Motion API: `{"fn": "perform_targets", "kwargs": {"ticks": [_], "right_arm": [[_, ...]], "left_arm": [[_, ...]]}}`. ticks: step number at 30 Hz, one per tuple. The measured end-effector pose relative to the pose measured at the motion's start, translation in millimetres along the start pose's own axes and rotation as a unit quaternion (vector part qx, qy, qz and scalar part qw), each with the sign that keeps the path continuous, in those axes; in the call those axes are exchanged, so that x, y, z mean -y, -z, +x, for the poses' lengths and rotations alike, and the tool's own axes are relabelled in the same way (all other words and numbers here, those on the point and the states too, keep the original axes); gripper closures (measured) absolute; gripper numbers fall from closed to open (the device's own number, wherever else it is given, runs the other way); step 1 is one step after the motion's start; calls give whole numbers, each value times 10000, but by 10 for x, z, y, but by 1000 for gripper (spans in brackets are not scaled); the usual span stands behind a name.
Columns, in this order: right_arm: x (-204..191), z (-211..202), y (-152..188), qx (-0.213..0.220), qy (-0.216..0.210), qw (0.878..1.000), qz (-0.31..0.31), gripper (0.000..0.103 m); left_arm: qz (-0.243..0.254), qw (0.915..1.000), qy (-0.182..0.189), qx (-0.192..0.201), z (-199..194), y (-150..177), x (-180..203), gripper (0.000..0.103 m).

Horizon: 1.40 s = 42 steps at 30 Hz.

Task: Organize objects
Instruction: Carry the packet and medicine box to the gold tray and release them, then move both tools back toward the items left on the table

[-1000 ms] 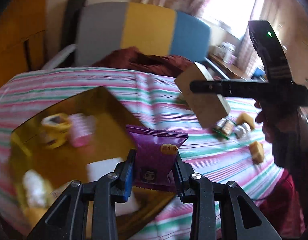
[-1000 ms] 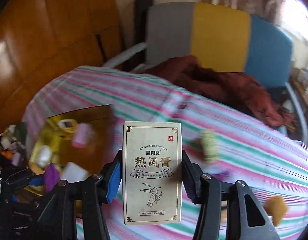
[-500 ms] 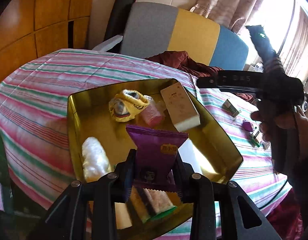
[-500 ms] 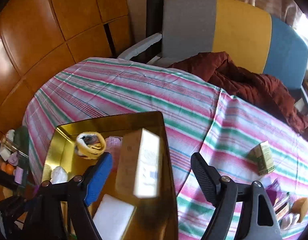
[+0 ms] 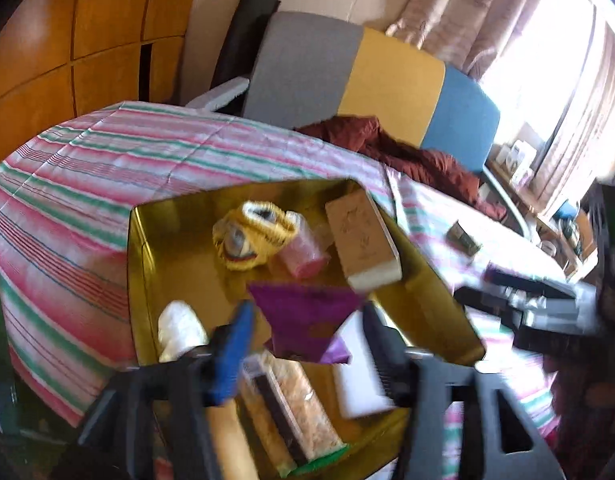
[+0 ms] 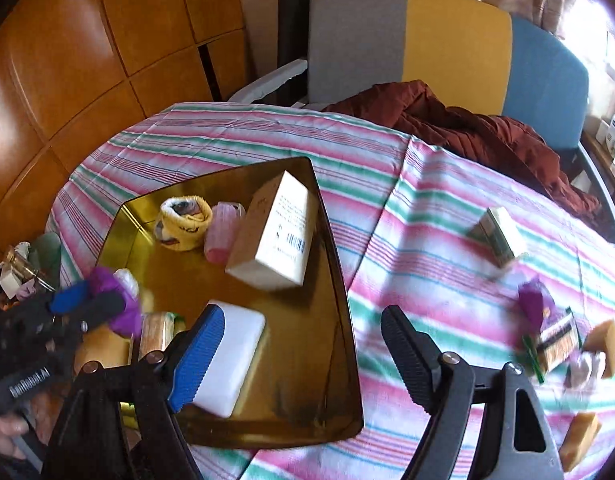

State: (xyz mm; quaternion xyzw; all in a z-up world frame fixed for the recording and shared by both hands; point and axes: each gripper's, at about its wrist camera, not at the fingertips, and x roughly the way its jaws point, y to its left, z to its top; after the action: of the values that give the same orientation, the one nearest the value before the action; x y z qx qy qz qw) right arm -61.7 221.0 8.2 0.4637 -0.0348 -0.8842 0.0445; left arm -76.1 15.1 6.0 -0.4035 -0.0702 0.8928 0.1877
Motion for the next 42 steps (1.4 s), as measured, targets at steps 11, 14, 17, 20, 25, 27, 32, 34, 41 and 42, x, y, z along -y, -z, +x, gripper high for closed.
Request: {"fn": "perform_targets", "kwargs": {"ticks": [11, 14, 17, 20, 25, 27, 32, 34, 41, 42], "right_arm": [[-48, -116, 219, 166, 0, 9999, 34, 21], [-65, -170, 271, 289, 30, 9996, -16, 21], [-86, -227, 322, 409, 52, 9991, -64, 20], [-109, -259, 363, 464, 99, 9988, -102, 20], [-113, -310, 440, 523, 201, 9983, -159, 20], [-98, -328, 473, 528, 225, 9982, -150, 20], [-46, -362, 521, 528, 296, 9981, -120, 20], [-12, -376, 535, 531, 326, 9980, -98, 20], [172, -418, 576, 526, 494, 9974, 2, 20], [204, -422, 580, 524, 516, 9973, 27, 20]], "left_arm": [[75, 9997, -223, 64, -190, 196, 16, 28], [148, 9988, -465, 79, -220, 265, 31, 28], [195, 9976, -648, 161, -262, 286, 66, 21], [247, 9957, -859, 245, -302, 285, 110, 18], [386, 9938, -994, 312, -348, 298, 175, 17], [448, 9934, -1001, 328, -364, 306, 207, 17], [609, 9922, -1016, 385, -400, 318, 294, 17], [675, 9917, -1020, 383, -399, 321, 325, 17], [826, 9913, -974, 328, -376, 337, 429, 17], [847, 9911, -970, 328, -372, 338, 446, 17]]}}
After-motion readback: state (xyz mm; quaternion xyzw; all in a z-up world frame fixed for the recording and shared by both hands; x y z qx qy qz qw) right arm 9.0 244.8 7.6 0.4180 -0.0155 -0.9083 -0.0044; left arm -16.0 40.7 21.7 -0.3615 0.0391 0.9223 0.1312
